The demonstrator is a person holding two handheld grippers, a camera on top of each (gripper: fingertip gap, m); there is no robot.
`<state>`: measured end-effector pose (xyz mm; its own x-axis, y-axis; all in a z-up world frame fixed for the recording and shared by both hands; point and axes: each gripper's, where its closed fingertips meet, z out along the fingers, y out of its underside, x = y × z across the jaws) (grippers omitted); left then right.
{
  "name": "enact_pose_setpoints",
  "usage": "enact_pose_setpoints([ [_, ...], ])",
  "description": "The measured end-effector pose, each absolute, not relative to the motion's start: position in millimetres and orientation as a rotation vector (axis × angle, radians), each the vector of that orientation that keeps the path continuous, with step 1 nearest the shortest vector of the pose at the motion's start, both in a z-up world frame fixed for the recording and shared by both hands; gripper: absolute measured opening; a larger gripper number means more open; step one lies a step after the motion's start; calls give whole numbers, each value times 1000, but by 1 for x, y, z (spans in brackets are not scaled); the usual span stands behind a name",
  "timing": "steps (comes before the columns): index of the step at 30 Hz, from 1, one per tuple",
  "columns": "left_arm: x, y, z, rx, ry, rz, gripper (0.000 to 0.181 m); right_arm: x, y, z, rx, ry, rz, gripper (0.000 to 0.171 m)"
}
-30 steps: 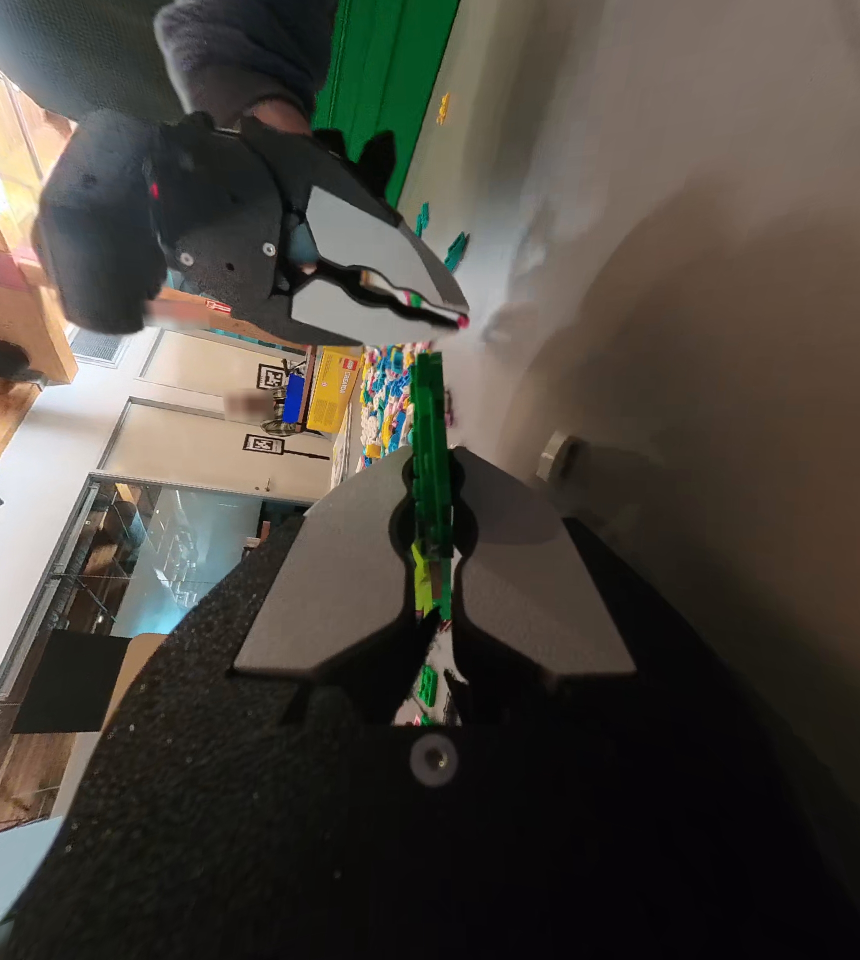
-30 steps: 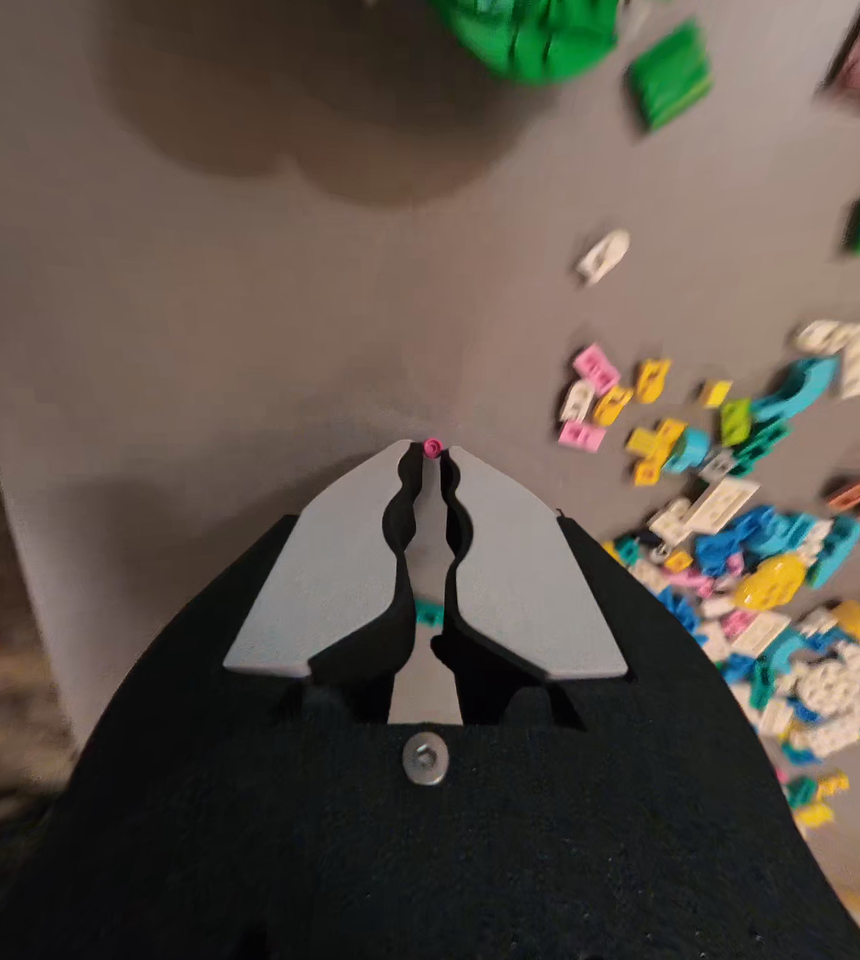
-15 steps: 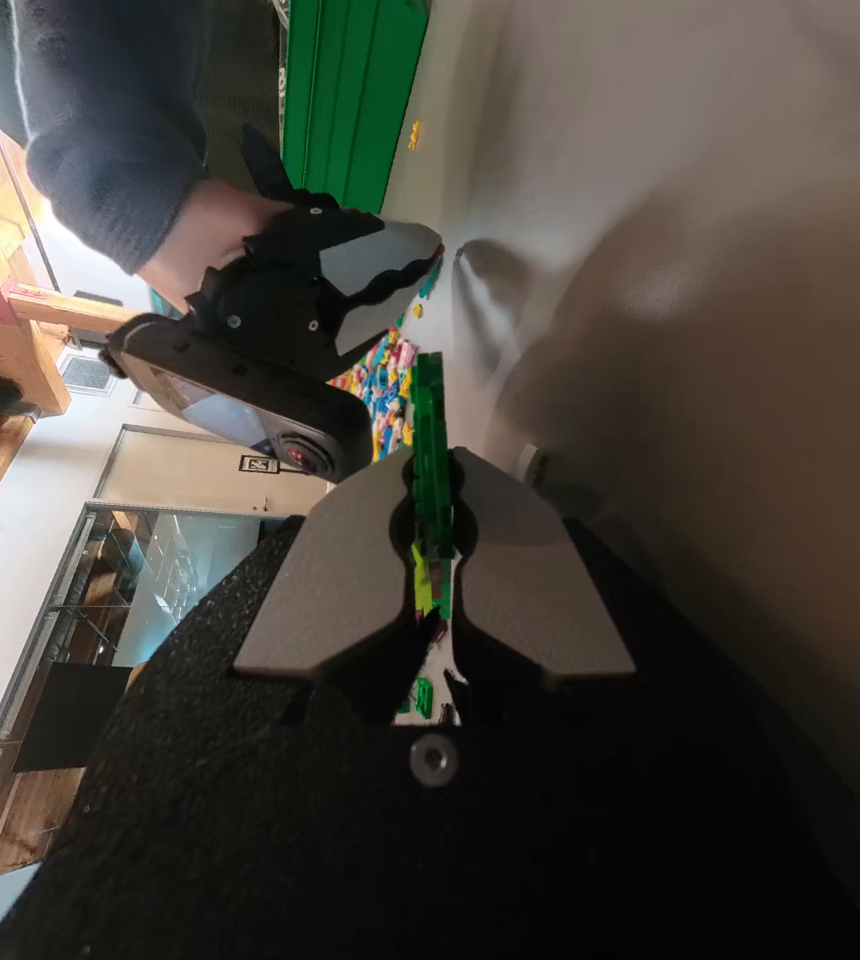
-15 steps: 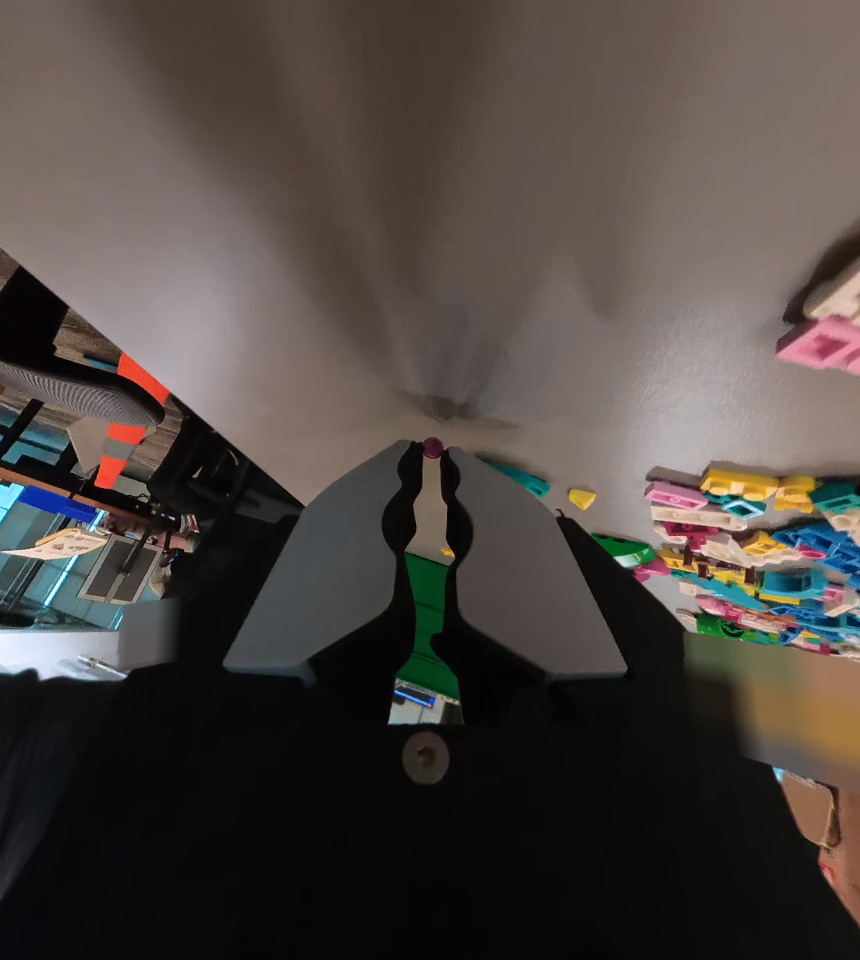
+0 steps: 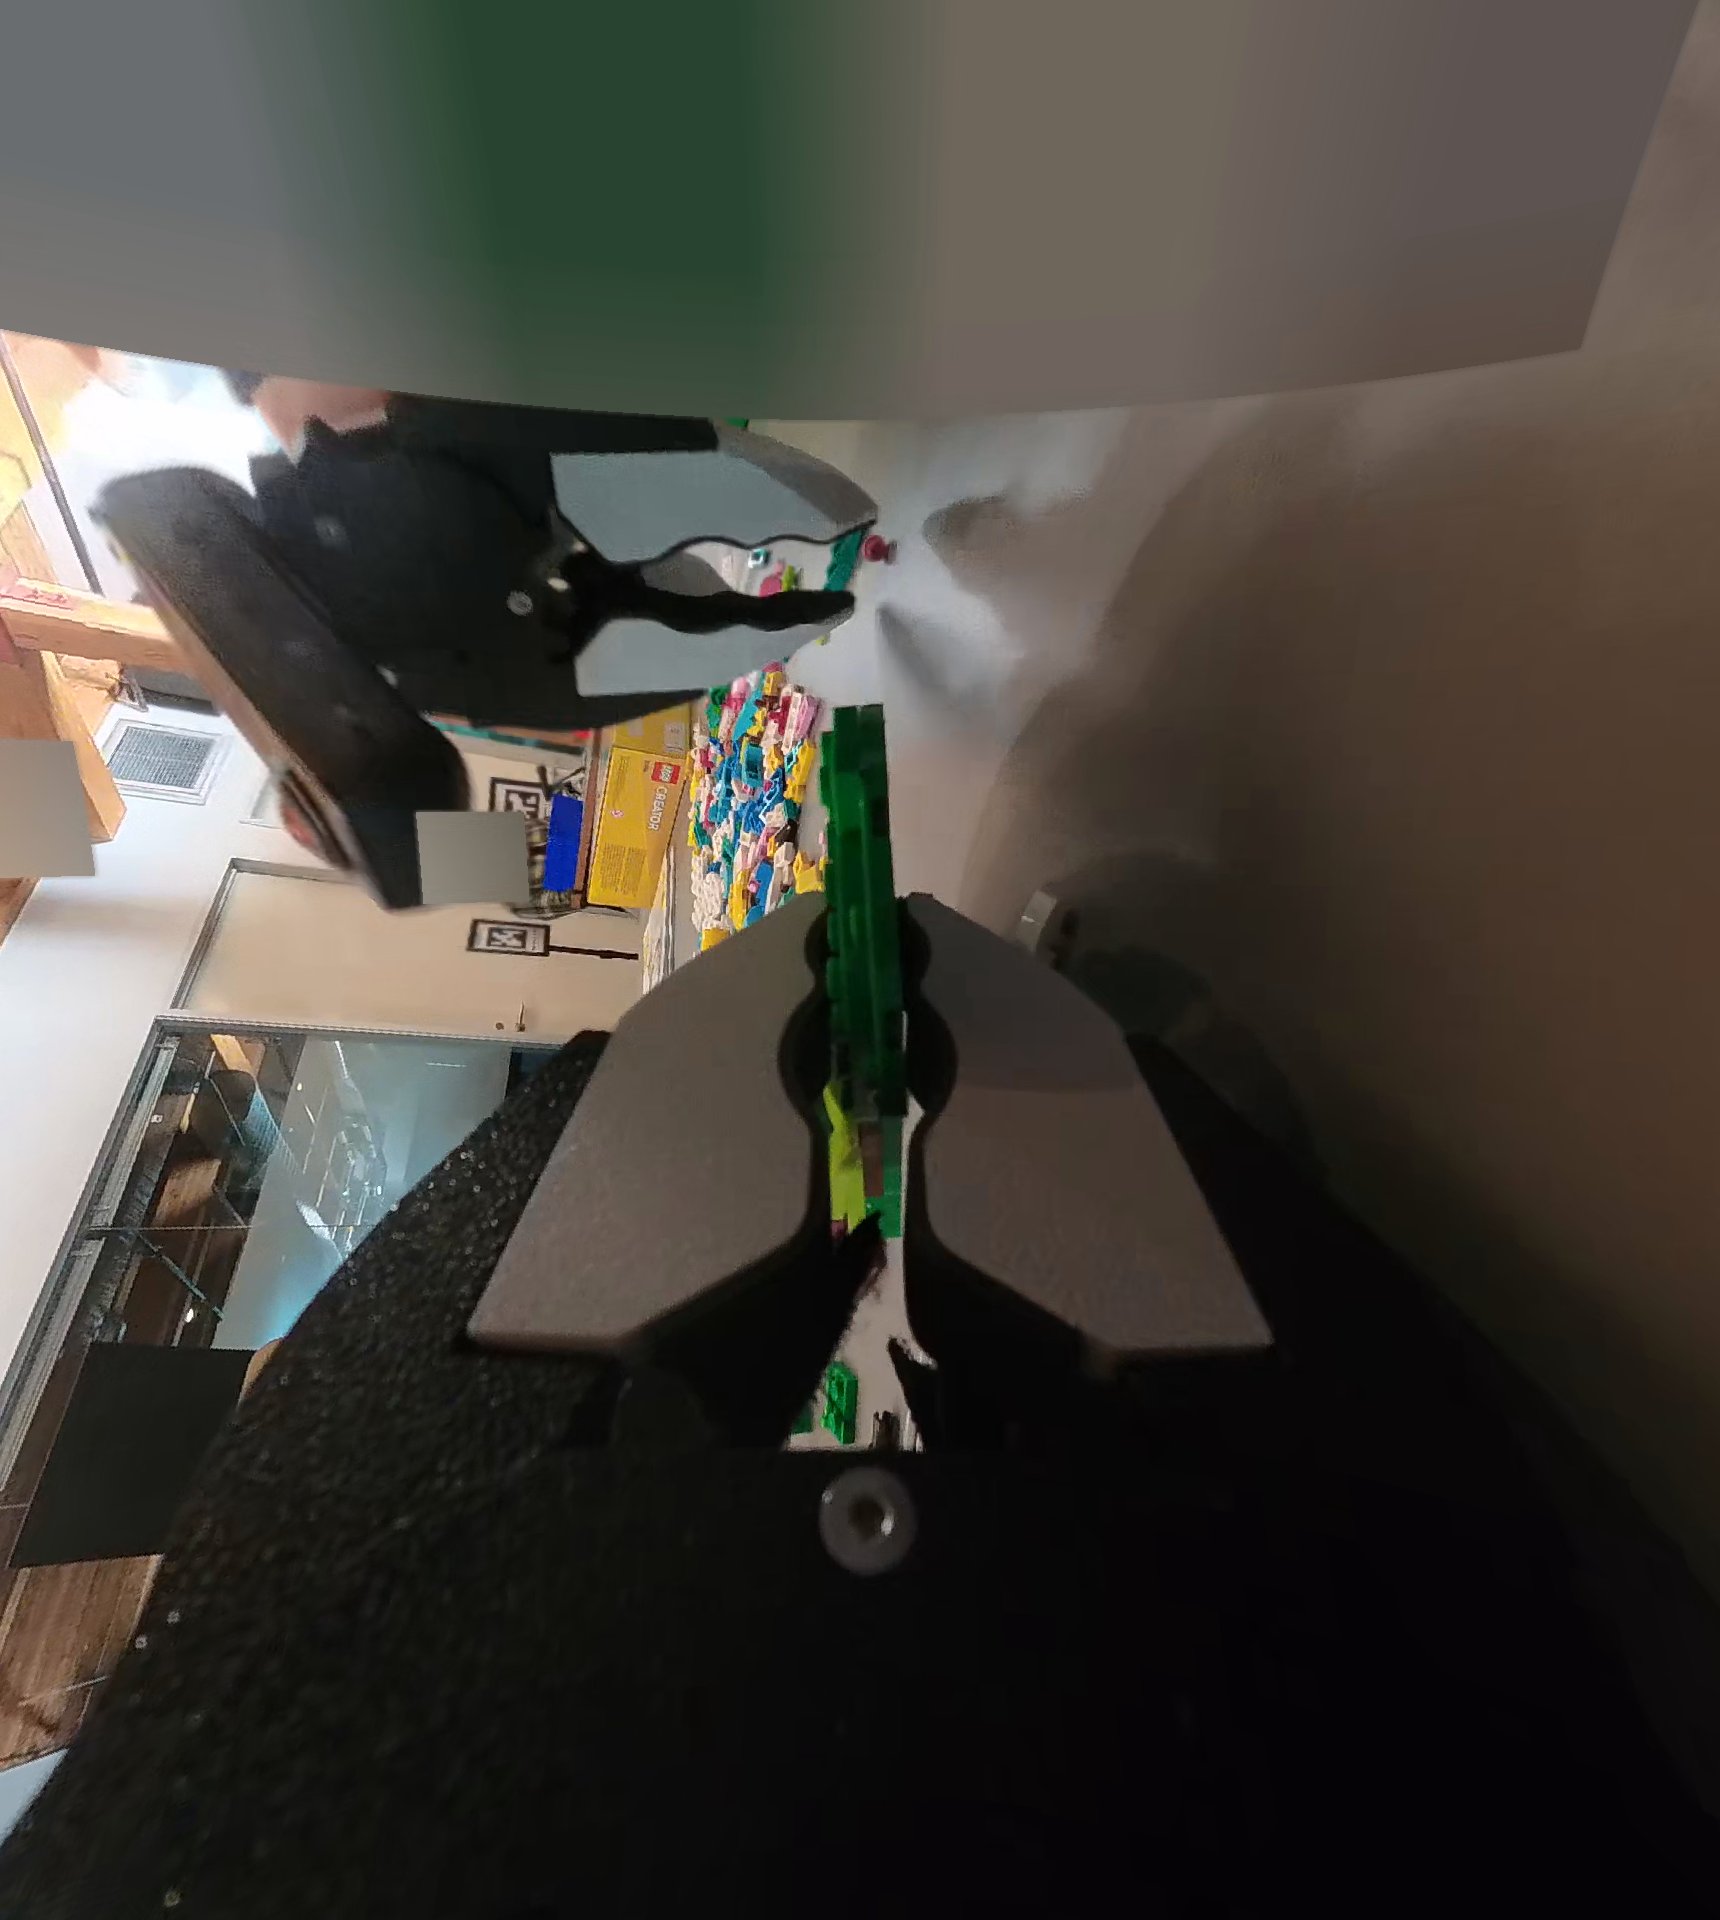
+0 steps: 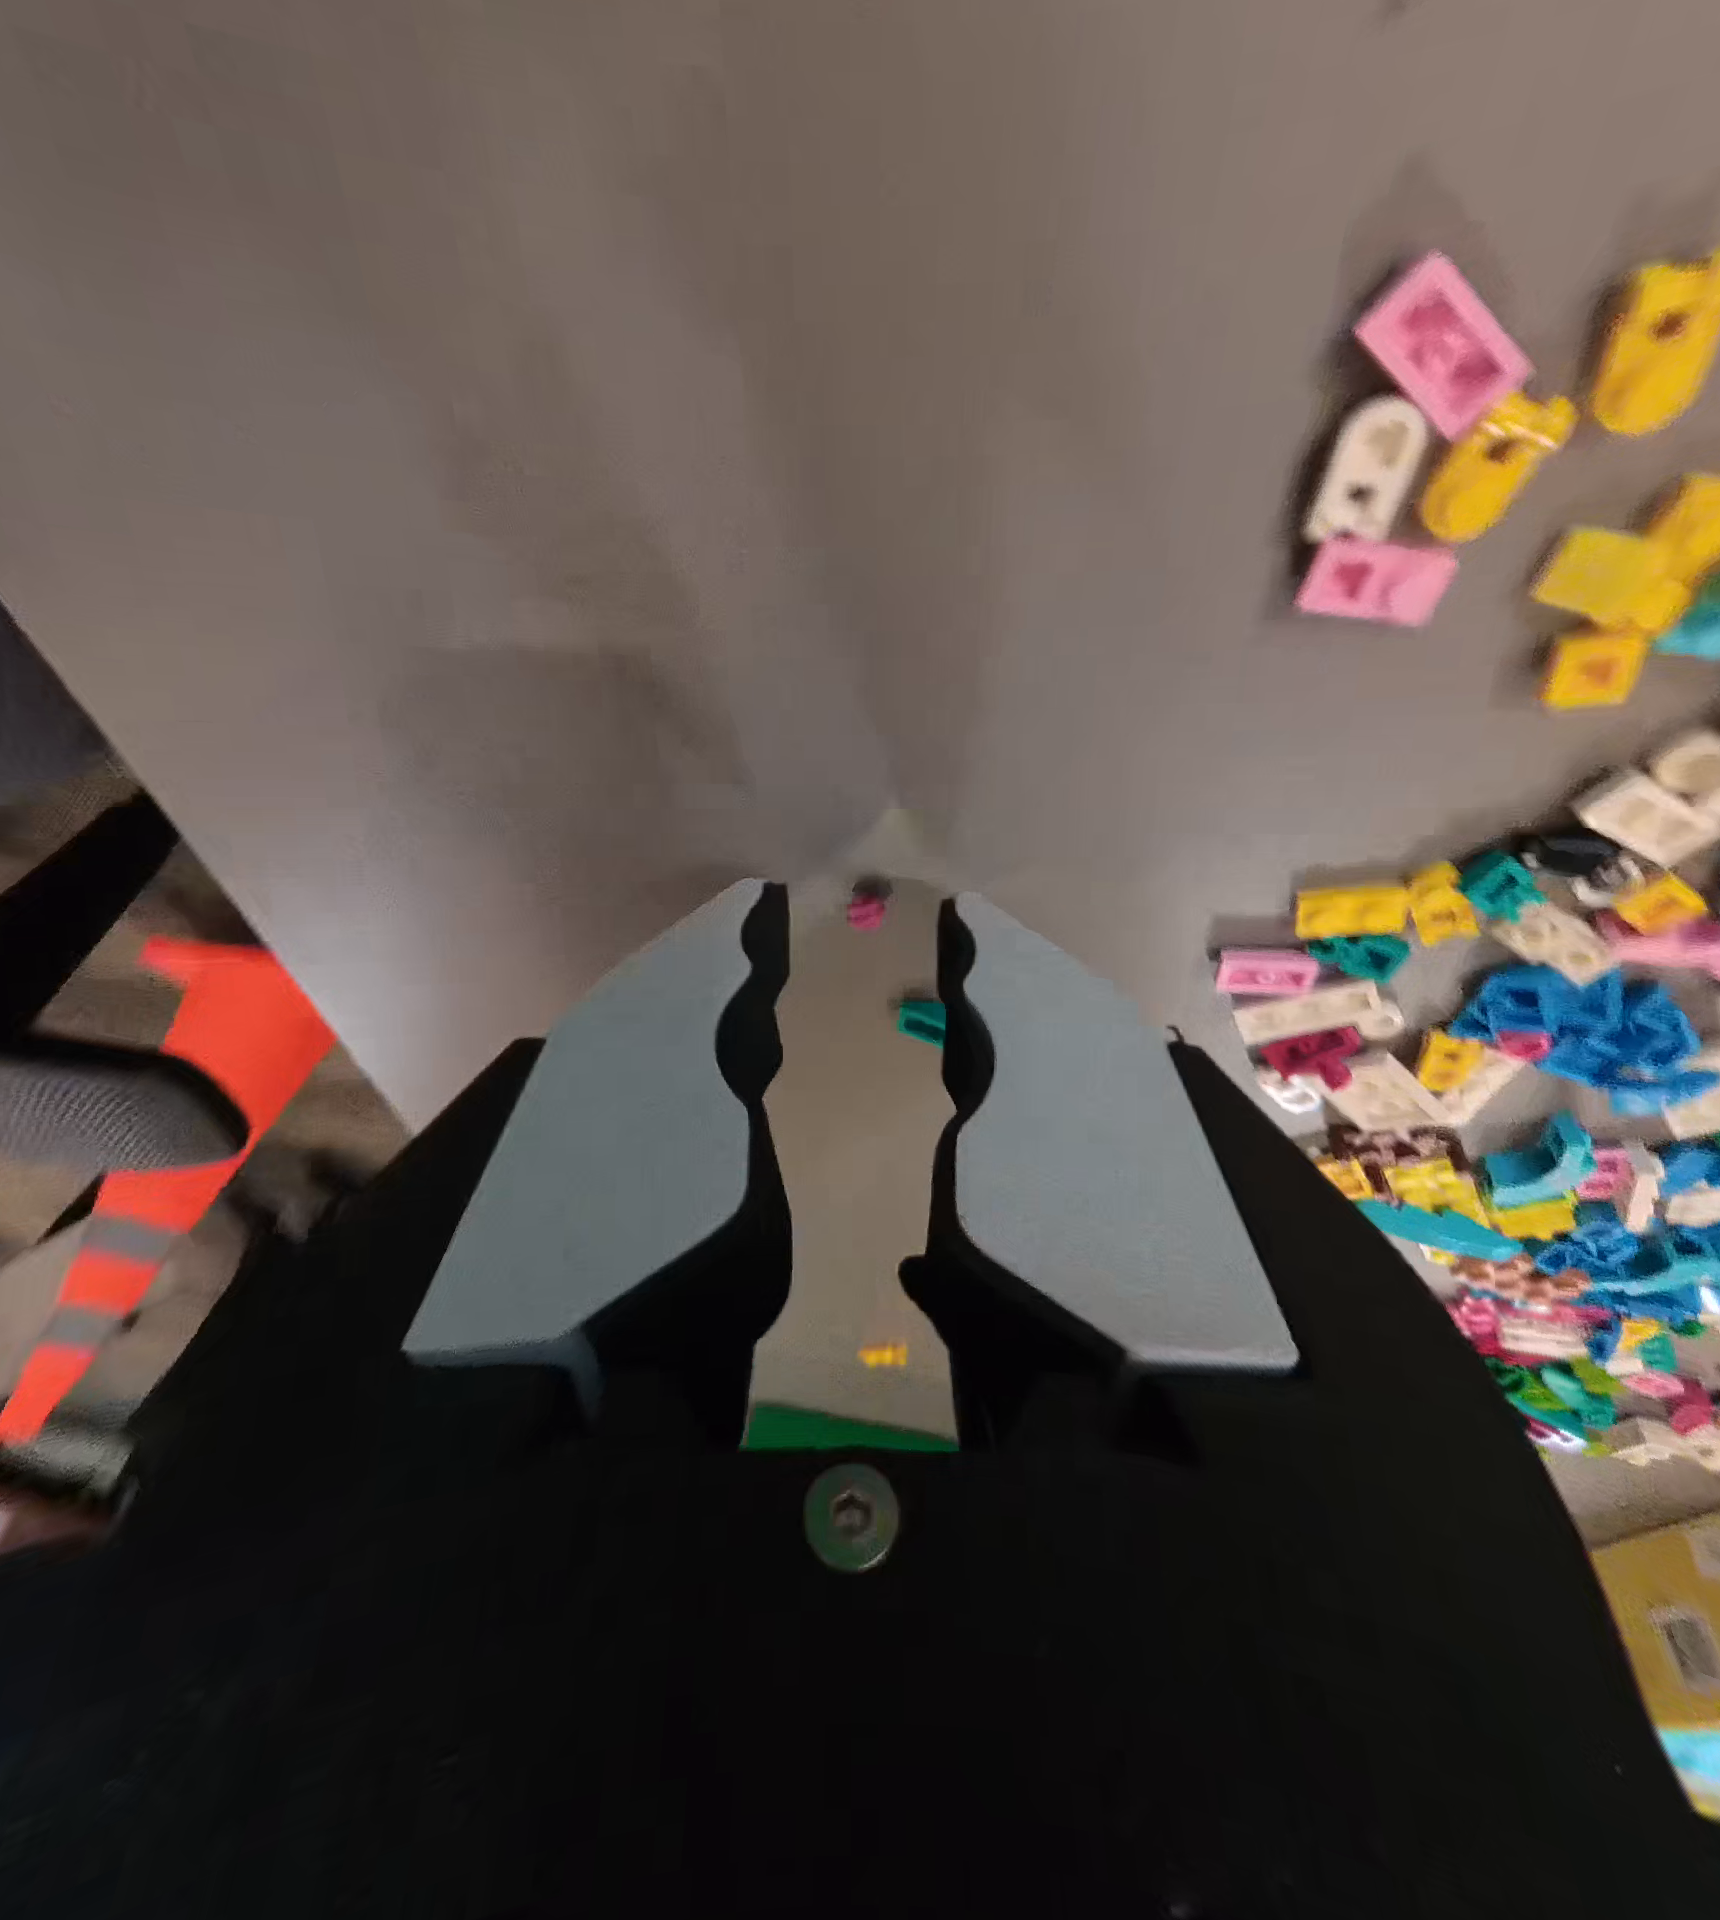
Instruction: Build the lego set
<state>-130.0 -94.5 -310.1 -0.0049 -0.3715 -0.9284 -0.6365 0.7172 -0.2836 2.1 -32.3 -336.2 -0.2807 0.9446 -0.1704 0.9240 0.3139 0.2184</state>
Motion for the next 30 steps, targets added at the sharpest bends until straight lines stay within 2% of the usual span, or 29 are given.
enact_pose_setpoints([
  [9, -129, -94, -307, -832, 1599, 241, 9, 8, -33, -319, 2293, 2543, -536, 26],
  [13, -129, -93, -308, -835, 1601, 238, 8, 1, -33, -322, 2509, 2520, -744, 20],
  [17, -129, -93, -308, -838, 1605, 235, 9, 3, -25, -332, 2628, 2490, -654, 16],
  [21, -129, -93, -309, -838, 1611, 233, 8, 3, -27, -338, 2599, 2507, -653, 7],
  [25, -129, -93, -310, -839, 1616, 231, 9, 1, -27, -341, 2568, 2549, -601, 5],
  [30, -129, -93, -310, -837, 1615, 232, 8, -2, -24, -341, 2406, 2846, -294, 4],
])
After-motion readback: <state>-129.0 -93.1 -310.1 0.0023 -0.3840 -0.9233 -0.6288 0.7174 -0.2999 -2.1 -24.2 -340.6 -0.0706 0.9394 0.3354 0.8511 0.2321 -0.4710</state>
